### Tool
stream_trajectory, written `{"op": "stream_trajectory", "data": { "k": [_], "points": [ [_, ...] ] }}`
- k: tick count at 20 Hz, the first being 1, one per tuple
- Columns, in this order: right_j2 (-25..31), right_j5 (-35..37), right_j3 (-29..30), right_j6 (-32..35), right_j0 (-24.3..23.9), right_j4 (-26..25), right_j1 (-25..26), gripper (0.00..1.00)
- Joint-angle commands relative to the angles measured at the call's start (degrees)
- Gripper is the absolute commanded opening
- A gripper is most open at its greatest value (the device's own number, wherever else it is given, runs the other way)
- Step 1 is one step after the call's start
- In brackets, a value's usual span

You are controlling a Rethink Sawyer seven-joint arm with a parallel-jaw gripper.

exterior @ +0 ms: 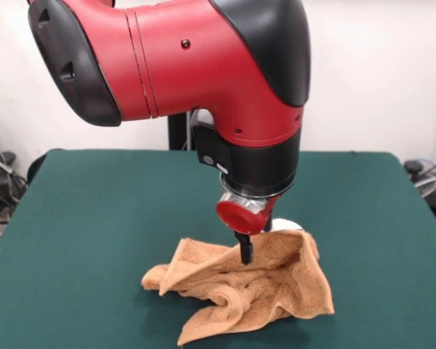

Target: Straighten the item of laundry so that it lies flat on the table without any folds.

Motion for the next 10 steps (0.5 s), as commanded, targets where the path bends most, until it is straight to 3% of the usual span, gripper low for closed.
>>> {"op": "stream_trajectory", "data": {
  "k": [1, 10],
  "points": [
    [-4.7, 6.3, -0.3, -11.2, 0.6, -3.0, 0.7, 1.0],
    [-4.4, 7.9, 1.6, -10.2, 0.7, -1.9, -0.9, 1.0]
  ]
}}
